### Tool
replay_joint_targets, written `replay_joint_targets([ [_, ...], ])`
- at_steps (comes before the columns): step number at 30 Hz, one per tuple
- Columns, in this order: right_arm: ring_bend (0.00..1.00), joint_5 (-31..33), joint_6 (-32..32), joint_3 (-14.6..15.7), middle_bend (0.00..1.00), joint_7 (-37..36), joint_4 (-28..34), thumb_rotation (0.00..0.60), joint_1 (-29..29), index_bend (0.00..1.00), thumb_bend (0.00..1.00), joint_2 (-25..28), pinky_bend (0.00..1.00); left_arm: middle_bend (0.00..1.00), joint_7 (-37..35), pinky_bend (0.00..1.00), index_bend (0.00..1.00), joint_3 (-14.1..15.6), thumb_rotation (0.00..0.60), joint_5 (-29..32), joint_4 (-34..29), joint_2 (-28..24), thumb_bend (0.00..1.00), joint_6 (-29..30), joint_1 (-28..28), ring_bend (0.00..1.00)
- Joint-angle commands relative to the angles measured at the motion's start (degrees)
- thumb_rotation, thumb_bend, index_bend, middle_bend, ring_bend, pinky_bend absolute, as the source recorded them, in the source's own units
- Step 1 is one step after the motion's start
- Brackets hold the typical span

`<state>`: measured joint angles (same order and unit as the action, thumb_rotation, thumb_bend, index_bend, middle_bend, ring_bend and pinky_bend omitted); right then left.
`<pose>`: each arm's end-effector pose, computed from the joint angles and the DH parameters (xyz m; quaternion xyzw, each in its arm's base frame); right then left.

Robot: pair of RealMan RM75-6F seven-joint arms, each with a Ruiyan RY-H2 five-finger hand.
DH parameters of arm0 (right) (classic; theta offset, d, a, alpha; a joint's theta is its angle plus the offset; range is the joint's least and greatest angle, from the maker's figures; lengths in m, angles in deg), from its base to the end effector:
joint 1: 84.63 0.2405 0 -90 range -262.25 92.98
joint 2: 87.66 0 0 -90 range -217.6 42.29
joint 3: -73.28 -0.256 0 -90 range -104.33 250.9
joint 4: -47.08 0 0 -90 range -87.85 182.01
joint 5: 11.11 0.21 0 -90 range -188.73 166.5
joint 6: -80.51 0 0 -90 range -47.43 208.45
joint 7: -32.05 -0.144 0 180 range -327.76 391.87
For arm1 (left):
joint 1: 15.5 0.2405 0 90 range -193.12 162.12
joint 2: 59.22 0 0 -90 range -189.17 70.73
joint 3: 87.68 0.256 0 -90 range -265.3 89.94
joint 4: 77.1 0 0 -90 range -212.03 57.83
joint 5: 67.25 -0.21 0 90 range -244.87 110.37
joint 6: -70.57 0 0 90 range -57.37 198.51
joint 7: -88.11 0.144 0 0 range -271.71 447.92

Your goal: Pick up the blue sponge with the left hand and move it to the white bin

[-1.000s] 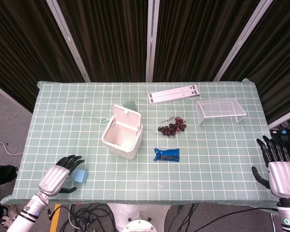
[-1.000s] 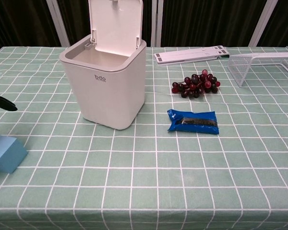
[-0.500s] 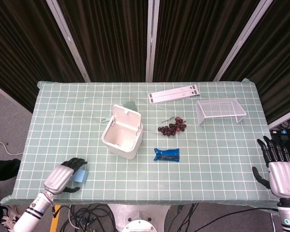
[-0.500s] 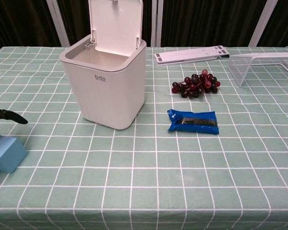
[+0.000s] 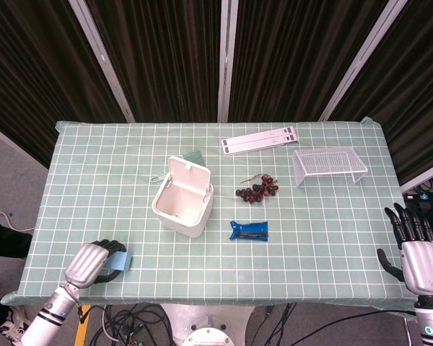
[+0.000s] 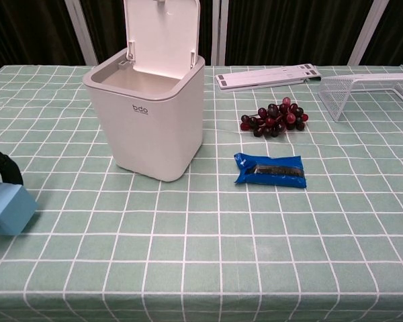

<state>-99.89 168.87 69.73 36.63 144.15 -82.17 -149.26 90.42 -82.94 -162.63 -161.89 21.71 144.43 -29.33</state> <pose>-0.2945 -0.1696 0.1721 0.5961 -0.3562 0.3948 0.6016 -0.2669 0.1858 0.0250 -0.7212 -0.4052 -0.3871 0.4072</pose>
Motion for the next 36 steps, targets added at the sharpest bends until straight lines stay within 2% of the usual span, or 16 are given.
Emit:
replay_joint_targets([
  [1, 0.00, 0.0, 0.0, 0.0, 0.00, 0.0, 0.0, 0.600, 0.0, 0.00, 0.25, 0.0, 0.00, 0.49, -0.3, 0.60, 0.46, 0.2, 0.600, -0.4, 0.5, 0.3, 0.30, 0.4, 0.0, 0.44],
  [6, 0.00, 0.1, 0.3, -0.1, 0.00, -0.2, 0.0, 0.600, -0.2, 0.00, 0.25, 0.2, 0.00, 0.50, -1.1, 0.61, 0.47, -1.0, 0.600, -0.9, -0.7, -1.5, 0.31, 4.1, 0.5, 0.45],
  [10, 0.00, 0.0, 0.4, -0.1, 0.00, -0.3, 0.0, 0.600, -0.2, 0.00, 0.25, 0.3, 0.00, 0.50, -0.9, 0.61, 0.47, -3.1, 0.600, -0.4, -4.0, -6.1, 0.31, 7.7, 1.0, 0.45],
  [14, 0.00, -0.2, 0.4, 0.0, 0.00, -0.1, 0.0, 0.600, -0.2, 0.00, 0.25, 0.3, 0.00, 0.50, -3.2, 0.61, 0.47, -6.5, 0.600, 0.6, -9.3, -12.7, 0.31, 10.5, 0.3, 0.45],
  [19, 0.00, -0.1, 0.1, 0.0, 0.00, 0.1, 0.1, 0.600, 0.0, 0.00, 0.25, 0.0, 0.00, 0.50, -5.8, 0.61, 0.47, -11.6, 0.600, 0.5, -13.9, -17.4, 0.31, 11.9, -2.6, 0.45],
  [23, 0.00, -0.2, -0.2, 0.1, 0.00, 0.6, 0.3, 0.600, 0.2, 0.00, 0.25, -0.1, 0.00, 0.50, -10.1, 0.61, 0.46, -15.3, 0.600, 2.0, -17.4, -19.5, 0.31, 8.3, -7.0, 0.45],
  [26, 0.00, 0.0, -0.3, 0.0, 0.00, 0.7, 0.3, 0.600, 0.2, 0.00, 0.25, -0.3, 0.00, 0.50, -12.2, 0.61, 0.46, -16.7, 0.600, 2.4, -18.6, -19.6, 0.31, 4.2, -10.6, 0.45],
  [36, 0.00, 0.6, -1.0, 0.0, 0.00, 0.0, -0.4, 0.600, 0.4, 0.00, 0.25, -0.6, 0.00, 0.49, -10.4, 0.60, 0.45, -20.4, 0.600, 7.9, -15.7, -13.0, 0.31, -7.2, -21.2, 0.44],
])
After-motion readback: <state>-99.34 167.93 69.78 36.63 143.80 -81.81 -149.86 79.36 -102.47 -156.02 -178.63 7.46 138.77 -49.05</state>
